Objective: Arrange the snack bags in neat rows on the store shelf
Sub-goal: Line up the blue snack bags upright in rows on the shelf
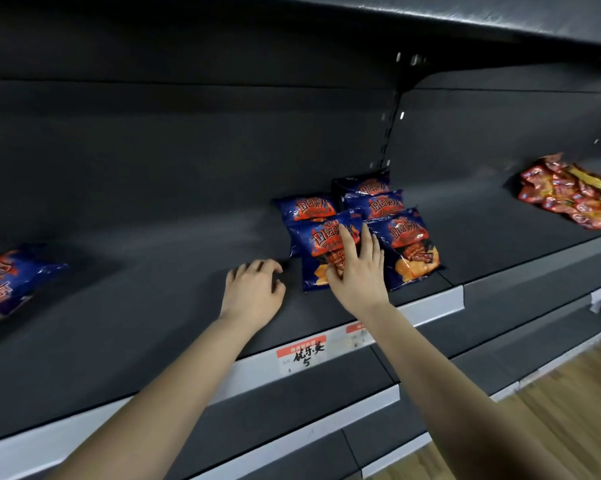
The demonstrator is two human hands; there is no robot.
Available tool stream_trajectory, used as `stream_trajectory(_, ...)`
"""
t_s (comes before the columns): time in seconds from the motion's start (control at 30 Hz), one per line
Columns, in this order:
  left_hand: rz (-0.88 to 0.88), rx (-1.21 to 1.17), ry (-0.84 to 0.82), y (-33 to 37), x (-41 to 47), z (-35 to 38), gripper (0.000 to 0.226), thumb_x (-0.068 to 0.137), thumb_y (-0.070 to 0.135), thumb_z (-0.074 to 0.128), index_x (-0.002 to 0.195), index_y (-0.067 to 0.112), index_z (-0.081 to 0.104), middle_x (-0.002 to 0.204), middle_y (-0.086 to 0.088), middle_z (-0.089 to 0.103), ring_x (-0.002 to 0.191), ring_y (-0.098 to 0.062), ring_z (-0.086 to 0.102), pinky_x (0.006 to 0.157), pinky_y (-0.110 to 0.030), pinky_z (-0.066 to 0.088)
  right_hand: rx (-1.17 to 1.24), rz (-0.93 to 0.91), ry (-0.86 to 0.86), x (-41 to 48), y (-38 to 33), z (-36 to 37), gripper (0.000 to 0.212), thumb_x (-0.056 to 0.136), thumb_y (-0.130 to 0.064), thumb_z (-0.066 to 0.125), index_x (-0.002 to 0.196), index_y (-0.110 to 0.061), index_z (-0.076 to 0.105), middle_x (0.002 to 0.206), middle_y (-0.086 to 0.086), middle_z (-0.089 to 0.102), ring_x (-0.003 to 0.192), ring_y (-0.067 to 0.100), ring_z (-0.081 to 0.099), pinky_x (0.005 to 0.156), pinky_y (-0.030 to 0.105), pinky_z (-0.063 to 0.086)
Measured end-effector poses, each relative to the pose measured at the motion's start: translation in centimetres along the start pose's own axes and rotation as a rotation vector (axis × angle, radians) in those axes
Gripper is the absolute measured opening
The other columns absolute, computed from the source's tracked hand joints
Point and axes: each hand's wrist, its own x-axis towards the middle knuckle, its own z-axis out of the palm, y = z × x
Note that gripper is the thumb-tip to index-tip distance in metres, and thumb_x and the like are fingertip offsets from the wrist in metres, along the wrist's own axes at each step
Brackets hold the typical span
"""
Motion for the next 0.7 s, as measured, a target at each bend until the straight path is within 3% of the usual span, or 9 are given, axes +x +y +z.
stream_trajectory(0.17,-0.086,-0.032,0.032,-0.4,0.1,0.1,0.028,0.089,0.023,0.046,0.114,0.023,0.057,0.120,0.000,0.061,0.113,-0.024,0.050,0.101,-0.035,0.029,-0.047,-0.064,0.006,0.8,-1.1,0.7,0.070,0.090,-0.019,0.048,0.150,-0.030,0.015,0.158,0.014,-0.006,0.144,0.038,-0.004,0.117,0.053,0.005)
stream_trajectory(0.37,-0.110,-0.037,0.042,-0.7,0.0,0.1,0.026,0.088,0.023,0.046,0.112,0.023,0.058,0.119,0.001,0.060,0.114,-0.023,0.049,0.101,-0.034,0.029,-0.182,-0.033,-0.119,1.7,-1.5,2.2,0.081,0.091,-0.053,0.042,0.148,-0.037,-0.012,0.156,0.009,-0.022,0.142,0.041,-0.016,0.113,0.060,0.003)
stream_trajectory(0.7,-0.101,-0.018,0.027,-0.5,0.2,0.2,0.025,0.088,0.024,0.047,0.110,0.025,0.060,0.121,0.004,0.059,0.114,-0.021,0.048,0.102,-0.033,0.028,-0.247,0.028,-0.112,2.9,-2.0,3.4,0.091,0.085,-0.064,0.041,0.148,-0.033,-0.017,0.156,0.012,-0.022,0.141,0.046,-0.010,0.111,0.063,0.006)
